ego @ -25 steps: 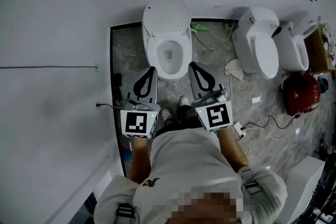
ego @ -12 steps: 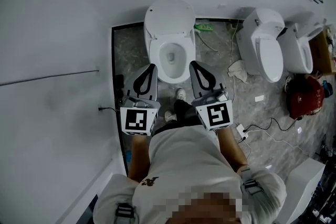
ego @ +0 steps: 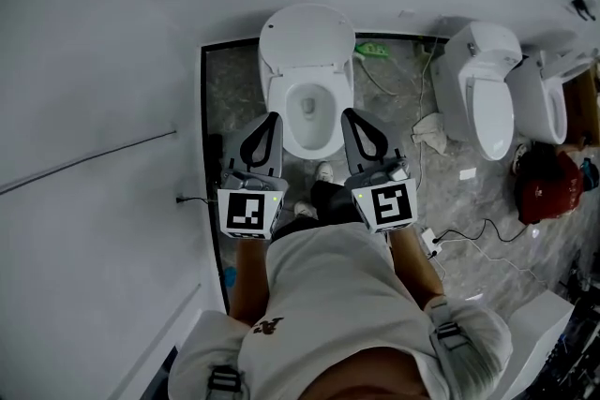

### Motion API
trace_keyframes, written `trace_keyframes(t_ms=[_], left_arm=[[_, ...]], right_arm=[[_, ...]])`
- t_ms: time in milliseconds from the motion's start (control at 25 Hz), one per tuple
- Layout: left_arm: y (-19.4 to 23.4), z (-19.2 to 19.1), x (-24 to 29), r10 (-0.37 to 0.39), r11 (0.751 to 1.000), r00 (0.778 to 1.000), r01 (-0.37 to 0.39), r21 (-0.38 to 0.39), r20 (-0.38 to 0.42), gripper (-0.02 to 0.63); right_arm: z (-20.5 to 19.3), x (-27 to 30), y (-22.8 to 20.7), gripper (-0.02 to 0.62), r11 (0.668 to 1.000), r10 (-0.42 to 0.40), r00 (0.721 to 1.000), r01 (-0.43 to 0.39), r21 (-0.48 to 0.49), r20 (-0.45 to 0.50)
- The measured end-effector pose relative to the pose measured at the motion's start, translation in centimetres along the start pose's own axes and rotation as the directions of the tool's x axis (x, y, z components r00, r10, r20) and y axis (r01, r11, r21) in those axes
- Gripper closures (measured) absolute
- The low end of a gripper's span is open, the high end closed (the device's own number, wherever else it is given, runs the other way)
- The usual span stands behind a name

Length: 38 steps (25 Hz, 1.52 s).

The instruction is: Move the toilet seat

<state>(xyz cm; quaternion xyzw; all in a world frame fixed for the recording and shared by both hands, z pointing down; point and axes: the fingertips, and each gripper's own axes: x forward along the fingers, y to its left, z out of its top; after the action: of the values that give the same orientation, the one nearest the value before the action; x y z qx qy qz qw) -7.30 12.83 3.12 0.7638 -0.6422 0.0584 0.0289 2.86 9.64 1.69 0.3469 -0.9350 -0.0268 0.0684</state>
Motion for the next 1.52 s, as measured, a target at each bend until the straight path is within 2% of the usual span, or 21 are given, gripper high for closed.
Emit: trace_keyframes(t_ms=[560, 760, 840, 1000, 1520], left_arm=[[0.8, -3.5, 7.9, 0.048, 0.999, 0.996, -0.049, -0.014, -0.074, 0.583], [0.7, -5.3, 8.8, 0.049, 0.998, 0.995, -0.051, -0.022, -0.087, 0.583], [0.4, -6.2, 9.2, 0.038, 0.998, 0.994, -0.044, -0.048, -0.104, 0.583], [0.8, -9.0, 9.5, 0.022, 0.999, 0.994, -0.027, -0.048, -0.110, 0.583], [2.2, -16.8, 9.8, -0.055, 0.993, 0.983, 0.036, -0.115, -0.173, 0.583]], right_arm=[[-5.7, 4.0, -6.8, 0.574, 0.998, 0.013, 0.996, -0.008, 0.064, -0.085], [-7.7, 4.5, -7.3, 0.574, 0.997, 0.013, 0.995, -0.006, 0.071, -0.098], [-8.5, 4.7, -7.4, 0.574, 0.996, 0.011, 0.995, -0.002, 0.092, -0.096], [-9.9, 4.9, -6.9, 0.572, 0.990, 0.020, 0.997, -0.009, 0.142, -0.077], [-17.5, 4.6, -5.2, 0.572, 0.982, -0.079, 0.970, 0.115, 0.152, -0.228]])
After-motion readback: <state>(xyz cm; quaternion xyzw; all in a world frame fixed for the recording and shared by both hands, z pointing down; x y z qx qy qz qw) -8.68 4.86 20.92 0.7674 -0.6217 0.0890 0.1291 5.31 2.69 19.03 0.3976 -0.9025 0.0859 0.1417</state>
